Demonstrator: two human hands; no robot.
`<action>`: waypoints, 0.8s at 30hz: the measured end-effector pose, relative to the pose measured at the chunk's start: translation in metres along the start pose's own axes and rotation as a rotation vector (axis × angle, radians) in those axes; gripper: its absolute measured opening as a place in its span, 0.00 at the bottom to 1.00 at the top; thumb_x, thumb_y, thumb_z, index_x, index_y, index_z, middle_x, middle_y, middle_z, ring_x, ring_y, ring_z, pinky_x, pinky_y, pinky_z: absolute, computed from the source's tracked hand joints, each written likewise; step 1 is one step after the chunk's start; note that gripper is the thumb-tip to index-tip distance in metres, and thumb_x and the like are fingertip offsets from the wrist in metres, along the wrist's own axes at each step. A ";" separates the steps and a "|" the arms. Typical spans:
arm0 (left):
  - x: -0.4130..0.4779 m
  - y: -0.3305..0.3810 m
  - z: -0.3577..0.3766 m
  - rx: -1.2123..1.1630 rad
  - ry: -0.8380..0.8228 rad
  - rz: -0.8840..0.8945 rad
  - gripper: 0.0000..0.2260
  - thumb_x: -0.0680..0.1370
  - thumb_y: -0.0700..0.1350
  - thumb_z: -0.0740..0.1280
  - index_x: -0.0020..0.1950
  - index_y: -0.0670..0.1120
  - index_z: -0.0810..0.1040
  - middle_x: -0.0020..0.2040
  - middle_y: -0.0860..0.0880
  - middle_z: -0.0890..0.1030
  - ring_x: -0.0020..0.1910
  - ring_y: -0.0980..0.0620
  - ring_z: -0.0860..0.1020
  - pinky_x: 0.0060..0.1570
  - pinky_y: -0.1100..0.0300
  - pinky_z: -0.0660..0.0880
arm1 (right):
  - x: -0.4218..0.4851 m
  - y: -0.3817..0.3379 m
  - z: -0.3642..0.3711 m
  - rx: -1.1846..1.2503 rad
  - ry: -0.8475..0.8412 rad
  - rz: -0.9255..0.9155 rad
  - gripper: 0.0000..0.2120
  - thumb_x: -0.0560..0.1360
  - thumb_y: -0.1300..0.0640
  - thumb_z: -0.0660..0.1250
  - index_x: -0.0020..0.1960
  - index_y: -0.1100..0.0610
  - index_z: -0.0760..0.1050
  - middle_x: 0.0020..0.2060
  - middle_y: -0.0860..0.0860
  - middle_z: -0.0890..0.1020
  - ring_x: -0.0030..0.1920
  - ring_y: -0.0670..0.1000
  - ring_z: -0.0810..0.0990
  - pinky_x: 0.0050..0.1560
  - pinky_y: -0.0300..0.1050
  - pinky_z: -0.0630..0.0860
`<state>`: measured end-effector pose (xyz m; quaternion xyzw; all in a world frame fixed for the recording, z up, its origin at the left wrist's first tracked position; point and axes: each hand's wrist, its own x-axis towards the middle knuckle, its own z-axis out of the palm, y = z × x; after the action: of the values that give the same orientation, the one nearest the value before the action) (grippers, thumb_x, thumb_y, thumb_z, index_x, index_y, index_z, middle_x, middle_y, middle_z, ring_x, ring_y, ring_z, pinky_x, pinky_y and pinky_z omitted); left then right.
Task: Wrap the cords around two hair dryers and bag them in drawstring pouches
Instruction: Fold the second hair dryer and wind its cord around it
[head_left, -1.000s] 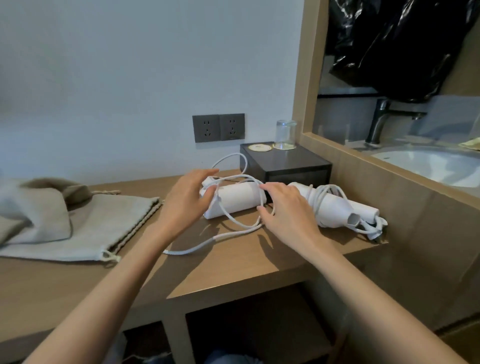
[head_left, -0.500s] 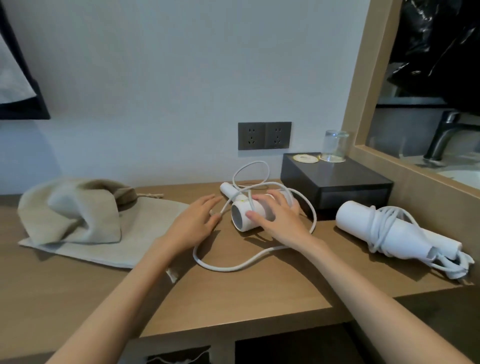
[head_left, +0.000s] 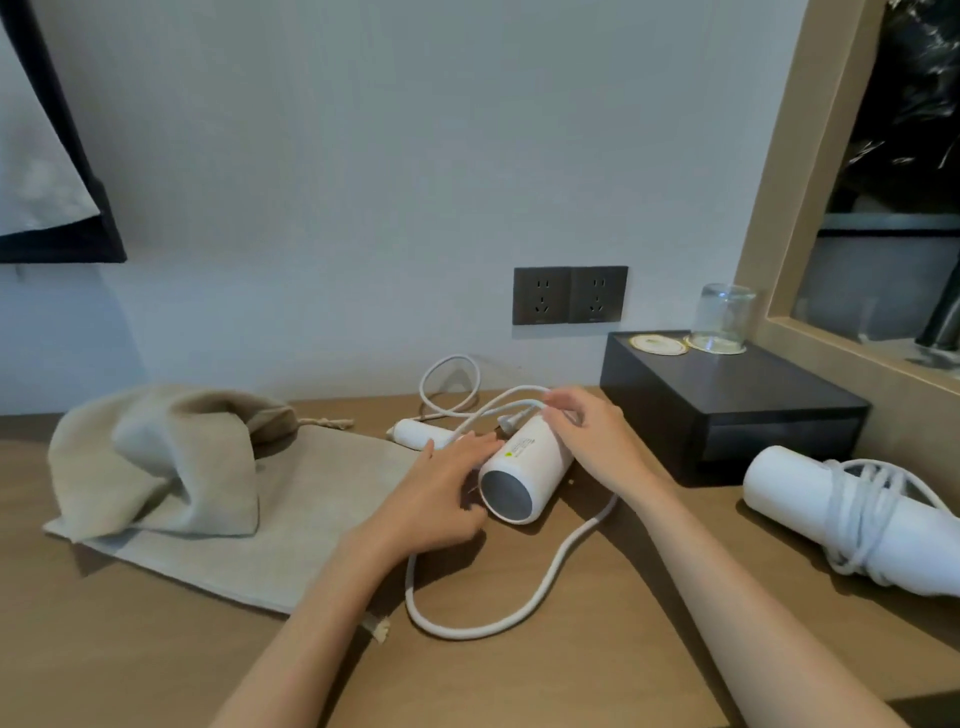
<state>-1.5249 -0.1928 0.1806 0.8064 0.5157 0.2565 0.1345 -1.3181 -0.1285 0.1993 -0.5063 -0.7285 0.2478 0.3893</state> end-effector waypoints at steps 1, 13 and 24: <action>-0.001 0.002 0.001 0.025 -0.018 0.007 0.36 0.70 0.44 0.67 0.76 0.56 0.56 0.74 0.57 0.62 0.76 0.55 0.53 0.74 0.44 0.42 | 0.004 0.004 0.003 0.008 0.060 0.021 0.15 0.79 0.50 0.62 0.66 0.46 0.69 0.60 0.46 0.75 0.60 0.46 0.72 0.49 0.36 0.70; 0.016 0.028 0.021 0.387 0.185 0.079 0.37 0.67 0.60 0.70 0.73 0.58 0.58 0.66 0.52 0.70 0.63 0.52 0.68 0.55 0.55 0.72 | 0.007 0.024 0.005 -0.107 0.139 -0.032 0.14 0.80 0.44 0.58 0.60 0.47 0.74 0.49 0.43 0.77 0.51 0.45 0.76 0.46 0.40 0.75; 0.000 0.027 -0.015 -0.212 0.559 0.030 0.28 0.60 0.54 0.72 0.60 0.59 0.75 0.53 0.64 0.76 0.50 0.64 0.74 0.42 0.73 0.71 | 0.013 0.017 -0.002 0.165 0.303 -0.025 0.12 0.80 0.52 0.61 0.61 0.51 0.77 0.51 0.45 0.80 0.50 0.43 0.77 0.45 0.33 0.72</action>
<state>-1.5123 -0.2057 0.2060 0.6935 0.4910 0.5229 0.0670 -1.3098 -0.1103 0.1912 -0.4951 -0.6447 0.2227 0.5382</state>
